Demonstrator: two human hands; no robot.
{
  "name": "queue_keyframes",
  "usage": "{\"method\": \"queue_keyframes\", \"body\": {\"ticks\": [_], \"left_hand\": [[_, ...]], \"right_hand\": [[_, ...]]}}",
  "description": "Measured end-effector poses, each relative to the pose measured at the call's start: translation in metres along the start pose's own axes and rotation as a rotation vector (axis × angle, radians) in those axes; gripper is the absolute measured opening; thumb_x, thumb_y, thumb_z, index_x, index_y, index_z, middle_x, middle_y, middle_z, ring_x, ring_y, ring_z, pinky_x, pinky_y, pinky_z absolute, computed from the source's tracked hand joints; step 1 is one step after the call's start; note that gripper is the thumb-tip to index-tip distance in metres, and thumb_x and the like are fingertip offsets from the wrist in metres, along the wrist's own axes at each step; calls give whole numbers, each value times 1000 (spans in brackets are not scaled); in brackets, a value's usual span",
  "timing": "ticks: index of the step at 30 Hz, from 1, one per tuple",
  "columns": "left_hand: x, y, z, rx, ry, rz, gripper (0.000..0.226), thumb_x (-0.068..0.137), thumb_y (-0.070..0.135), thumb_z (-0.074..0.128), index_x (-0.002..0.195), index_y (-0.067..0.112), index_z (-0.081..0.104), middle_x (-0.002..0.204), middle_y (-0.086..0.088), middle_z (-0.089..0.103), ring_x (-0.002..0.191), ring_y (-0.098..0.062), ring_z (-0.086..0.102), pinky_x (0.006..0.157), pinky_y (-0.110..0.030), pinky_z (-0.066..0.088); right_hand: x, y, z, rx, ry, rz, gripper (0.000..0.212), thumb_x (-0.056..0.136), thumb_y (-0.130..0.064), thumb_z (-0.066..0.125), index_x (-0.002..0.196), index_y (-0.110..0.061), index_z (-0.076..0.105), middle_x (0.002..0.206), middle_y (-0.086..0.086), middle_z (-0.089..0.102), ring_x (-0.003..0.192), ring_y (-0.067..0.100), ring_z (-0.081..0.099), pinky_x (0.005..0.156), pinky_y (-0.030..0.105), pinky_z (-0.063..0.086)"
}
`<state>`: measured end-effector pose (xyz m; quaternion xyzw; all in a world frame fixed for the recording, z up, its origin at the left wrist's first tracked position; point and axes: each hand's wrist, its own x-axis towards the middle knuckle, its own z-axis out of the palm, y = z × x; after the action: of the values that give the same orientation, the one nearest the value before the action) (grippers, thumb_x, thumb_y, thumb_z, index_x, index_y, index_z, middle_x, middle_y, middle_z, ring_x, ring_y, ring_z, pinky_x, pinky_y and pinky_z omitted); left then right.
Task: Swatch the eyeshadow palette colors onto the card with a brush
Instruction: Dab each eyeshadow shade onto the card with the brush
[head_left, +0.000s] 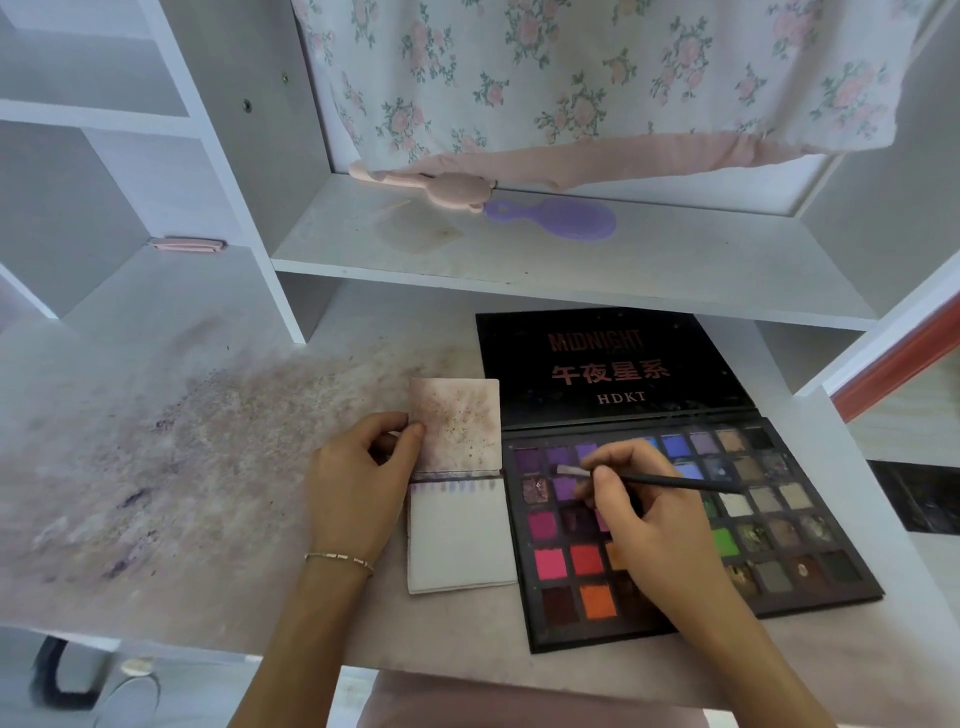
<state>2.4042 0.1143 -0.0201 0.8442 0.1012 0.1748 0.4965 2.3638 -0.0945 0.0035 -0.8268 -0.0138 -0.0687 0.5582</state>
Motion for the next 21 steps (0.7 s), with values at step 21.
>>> {"method": "queue_keyframes", "body": {"ticks": [21], "left_hand": [[0, -5, 2, 55, -1, 37, 7, 78, 20, 68, 75, 27, 67, 58, 19, 56, 58, -2, 54, 58, -17, 40]], "right_hand": [[5, 3, 9, -216, -93, -53, 17, 87, -19, 43, 73, -27, 46, 51, -7, 55, 41, 4, 44, 38, 12, 31]]}}
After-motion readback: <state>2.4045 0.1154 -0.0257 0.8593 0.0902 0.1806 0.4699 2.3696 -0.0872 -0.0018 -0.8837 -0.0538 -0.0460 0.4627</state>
